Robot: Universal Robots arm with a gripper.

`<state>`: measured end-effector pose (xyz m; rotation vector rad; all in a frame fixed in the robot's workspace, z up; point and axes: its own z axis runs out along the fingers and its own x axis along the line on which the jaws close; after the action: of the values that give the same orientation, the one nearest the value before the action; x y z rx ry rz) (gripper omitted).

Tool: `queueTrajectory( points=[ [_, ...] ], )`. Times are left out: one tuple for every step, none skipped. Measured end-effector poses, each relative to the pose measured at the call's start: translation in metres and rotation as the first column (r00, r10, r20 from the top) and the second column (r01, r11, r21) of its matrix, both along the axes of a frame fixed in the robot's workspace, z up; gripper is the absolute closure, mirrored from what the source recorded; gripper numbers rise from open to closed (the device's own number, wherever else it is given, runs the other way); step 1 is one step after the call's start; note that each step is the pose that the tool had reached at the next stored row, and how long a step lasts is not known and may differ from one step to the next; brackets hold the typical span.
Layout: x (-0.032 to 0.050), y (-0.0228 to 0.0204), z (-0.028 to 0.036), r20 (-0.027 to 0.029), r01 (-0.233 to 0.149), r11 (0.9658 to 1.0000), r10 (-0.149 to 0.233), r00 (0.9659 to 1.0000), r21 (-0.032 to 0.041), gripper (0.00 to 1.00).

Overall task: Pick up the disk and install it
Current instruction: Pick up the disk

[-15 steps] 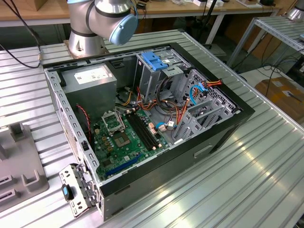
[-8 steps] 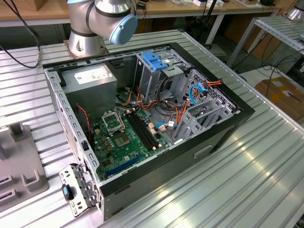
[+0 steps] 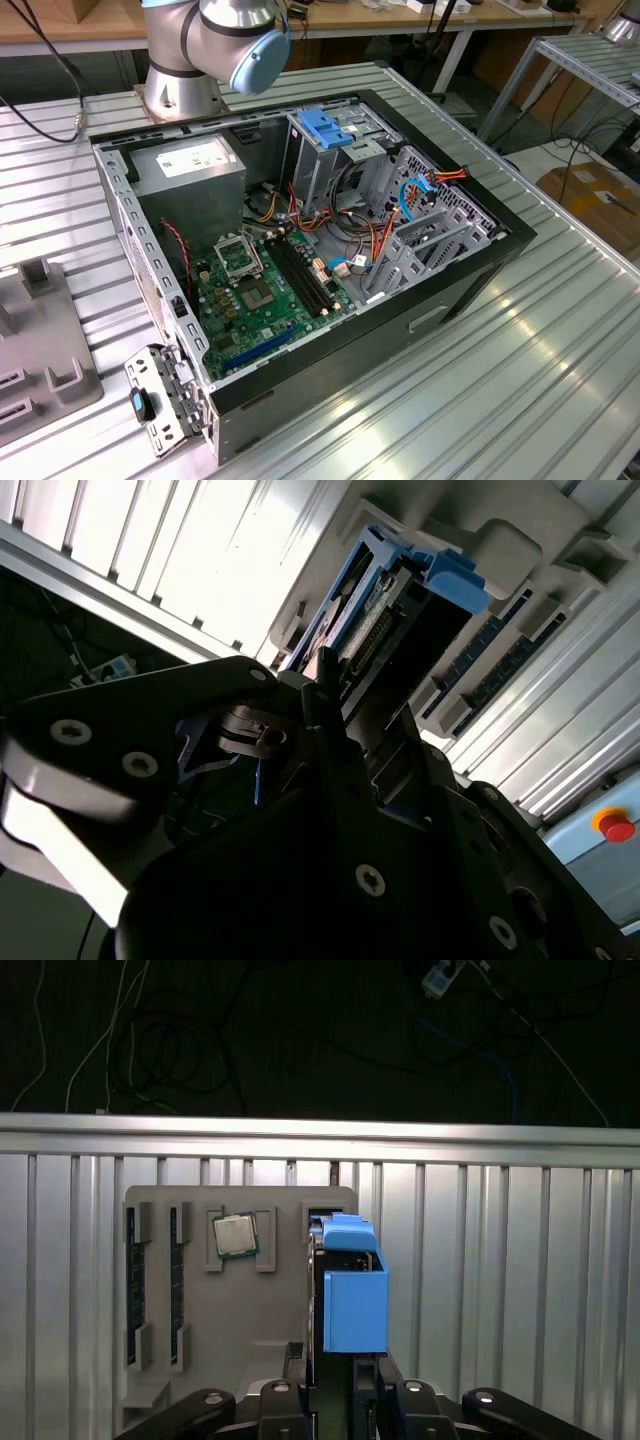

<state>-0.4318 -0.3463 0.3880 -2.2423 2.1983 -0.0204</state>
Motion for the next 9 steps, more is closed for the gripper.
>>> queueTrajectory(
  points=[
    [0.0, 0.0, 0.0006, 0.0, 0.0, 1.0, 0.0, 1.0, 0.0, 0.65],
    [0.0, 0.0, 0.001, 0.0, 0.0, 1.0, 0.0, 1.0, 0.0, 0.65],
    [0.0, 0.0, 0.0015, -0.0001, 0.0, 1.0, 0.0, 1.0, 0.0, 0.65],
    [0.0, 0.0, 0.002, 0.0, 0.0, 1.0, 0.0, 1.0, 0.0, 0.65],
    [0.0, 0.0, 0.0031, 0.0, 0.0, 1.0, 0.0, 1.0, 0.0, 0.65],
    [0.0, 0.0, 0.0039, -0.0001, 0.0, 1.0, 0.0, 1.0, 0.0, 0.65],
    [0.0, 0.0, 0.0045, 0.0, 0.0, 1.0, 0.0, 1.0, 0.0, 0.65],
    [0.0, 0.0, 0.0052, 0.0, 0.0, 1.0, 0.0, 1.0, 0.0, 0.65],
    [0.0, 0.0, 0.0057, 0.0001, 0.0, 1.0, 0.0, 1.0, 0.0001, 0.65]
  ],
)
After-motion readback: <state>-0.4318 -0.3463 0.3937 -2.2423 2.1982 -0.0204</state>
